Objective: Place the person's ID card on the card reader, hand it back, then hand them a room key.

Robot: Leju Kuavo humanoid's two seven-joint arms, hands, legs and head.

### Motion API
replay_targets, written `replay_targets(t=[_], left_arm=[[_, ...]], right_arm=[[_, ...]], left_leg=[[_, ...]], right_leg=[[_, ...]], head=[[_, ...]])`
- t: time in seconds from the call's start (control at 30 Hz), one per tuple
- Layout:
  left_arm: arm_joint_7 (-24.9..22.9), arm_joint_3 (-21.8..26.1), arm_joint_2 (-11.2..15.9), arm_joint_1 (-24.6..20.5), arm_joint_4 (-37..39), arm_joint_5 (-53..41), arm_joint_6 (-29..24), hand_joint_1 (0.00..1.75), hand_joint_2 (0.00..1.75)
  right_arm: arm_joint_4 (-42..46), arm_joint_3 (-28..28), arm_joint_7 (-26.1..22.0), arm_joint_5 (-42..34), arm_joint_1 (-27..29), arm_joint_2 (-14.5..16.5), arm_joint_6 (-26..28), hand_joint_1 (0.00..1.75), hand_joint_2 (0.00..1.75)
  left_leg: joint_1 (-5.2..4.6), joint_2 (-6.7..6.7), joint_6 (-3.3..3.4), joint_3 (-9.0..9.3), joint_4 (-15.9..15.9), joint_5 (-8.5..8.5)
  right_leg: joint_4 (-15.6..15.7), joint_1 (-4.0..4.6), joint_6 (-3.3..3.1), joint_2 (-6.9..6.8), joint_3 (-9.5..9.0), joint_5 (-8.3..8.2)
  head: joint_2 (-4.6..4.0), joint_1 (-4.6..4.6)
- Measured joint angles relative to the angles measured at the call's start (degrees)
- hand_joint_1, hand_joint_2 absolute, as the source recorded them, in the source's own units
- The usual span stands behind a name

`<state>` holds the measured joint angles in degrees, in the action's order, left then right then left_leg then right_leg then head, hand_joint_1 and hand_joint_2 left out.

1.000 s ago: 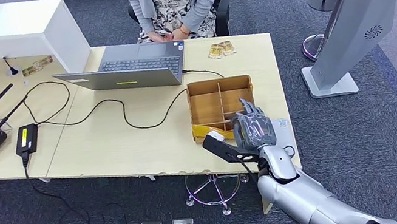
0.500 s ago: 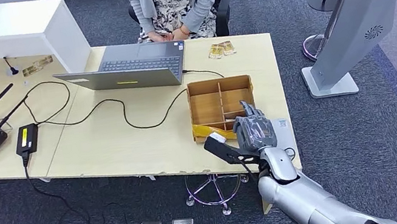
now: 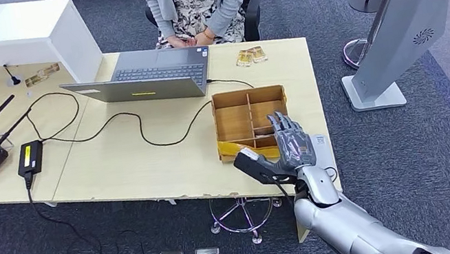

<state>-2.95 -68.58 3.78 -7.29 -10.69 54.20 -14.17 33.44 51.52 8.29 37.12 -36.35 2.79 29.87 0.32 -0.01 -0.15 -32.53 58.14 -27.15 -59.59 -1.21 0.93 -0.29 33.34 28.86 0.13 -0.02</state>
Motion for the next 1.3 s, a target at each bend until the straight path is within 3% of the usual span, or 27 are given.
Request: replay_targets(t=[1.3], left_arm=[[0.0,-0.5,0.0,0.0,0.1,0.8,-0.2,0.00,0.00]], right_arm=[[-1.6,0.0,1.9,3.1,-2.1,-0.1,0.3,0.00,1.75]], left_leg=[[0.00,0.00,0.00,0.00,0.0,0.00]], right_leg=[[0.0,0.00,0.00,0.00,0.01,0.00]], head=[[0.00,0.00]])
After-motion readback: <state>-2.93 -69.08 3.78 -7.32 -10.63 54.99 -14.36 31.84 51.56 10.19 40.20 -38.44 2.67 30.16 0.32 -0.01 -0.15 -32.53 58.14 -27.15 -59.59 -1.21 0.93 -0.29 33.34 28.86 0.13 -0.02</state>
